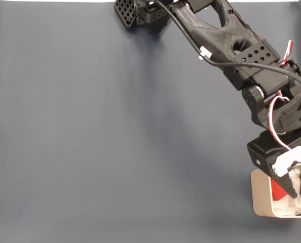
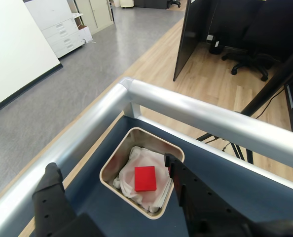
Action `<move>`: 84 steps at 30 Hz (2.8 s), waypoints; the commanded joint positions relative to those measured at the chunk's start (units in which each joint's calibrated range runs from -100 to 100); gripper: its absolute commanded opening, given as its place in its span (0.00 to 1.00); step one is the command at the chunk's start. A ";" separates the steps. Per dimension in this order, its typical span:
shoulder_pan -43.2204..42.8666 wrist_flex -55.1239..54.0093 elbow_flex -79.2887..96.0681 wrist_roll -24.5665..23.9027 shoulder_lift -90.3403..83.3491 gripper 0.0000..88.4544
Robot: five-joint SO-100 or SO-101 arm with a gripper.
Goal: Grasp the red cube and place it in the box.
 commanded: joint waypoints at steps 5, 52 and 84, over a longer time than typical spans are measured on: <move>1.19 -0.81 -2.13 0.49 -4.52 0.44; 21.01 0.42 79.16 0.20 -70.47 0.00; 23.21 26.08 133.63 -1.61 -125.32 0.00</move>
